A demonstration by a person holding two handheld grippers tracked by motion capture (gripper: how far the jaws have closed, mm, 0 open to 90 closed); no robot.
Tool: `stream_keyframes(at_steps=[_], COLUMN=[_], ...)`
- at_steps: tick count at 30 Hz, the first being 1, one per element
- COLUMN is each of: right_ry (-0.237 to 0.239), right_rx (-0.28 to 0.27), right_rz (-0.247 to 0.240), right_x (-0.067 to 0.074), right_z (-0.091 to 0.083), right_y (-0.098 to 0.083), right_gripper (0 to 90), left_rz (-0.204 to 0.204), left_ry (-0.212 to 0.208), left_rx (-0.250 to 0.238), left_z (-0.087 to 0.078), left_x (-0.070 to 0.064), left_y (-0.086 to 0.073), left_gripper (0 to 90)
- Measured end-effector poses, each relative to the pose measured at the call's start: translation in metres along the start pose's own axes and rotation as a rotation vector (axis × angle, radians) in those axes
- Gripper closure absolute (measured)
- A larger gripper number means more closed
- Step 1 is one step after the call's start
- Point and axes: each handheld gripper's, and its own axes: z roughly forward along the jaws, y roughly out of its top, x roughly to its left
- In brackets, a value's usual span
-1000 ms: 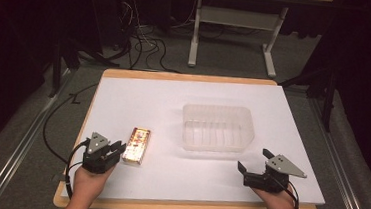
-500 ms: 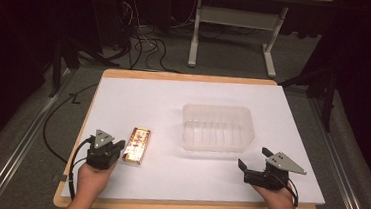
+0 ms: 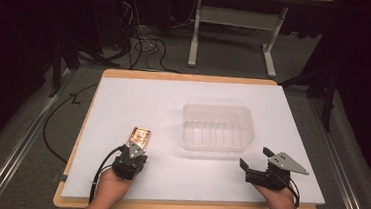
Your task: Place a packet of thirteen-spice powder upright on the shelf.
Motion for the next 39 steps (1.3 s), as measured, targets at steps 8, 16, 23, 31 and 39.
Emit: stream_keyframes(at_steps=[8, 16, 23, 31, 39], right_ry=[0.01, 0.017, 0.035, 0.047, 0.049], right_rx=[0.004, 0.005, 0.008, 0.002, 0.005], right_rz=[-0.005, -0.007, -0.008, -0.011, -0.014], right_x=[0.002, 0.002, 0.001, 0.001, 0.002], right_z=[0.001, 0.003, 0.006, 0.006, 0.007], right_y=[0.0, 0.001, 0.001, 0.001, 0.001], right_gripper=[6.9, 7.2, 8.0, 8.3, 8.8], left_rz=[-0.02, -0.04, -0.034, -0.023, -0.02], left_ry=[-0.036, -0.037, 0.031, 0.051, 0.032], left_rx=[-0.034, 0.022, 0.171, 0.277, 0.366], left_z=[-0.018, -0.029, -0.018, -0.009, 0.002], left_x=[0.007, 0.022, 0.027, 0.037, 0.046], left_y=[0.0, 0.019, 0.041, 0.059, 0.071], left_gripper=[82.2, 69.1, 35.2, 22.4, 15.3])
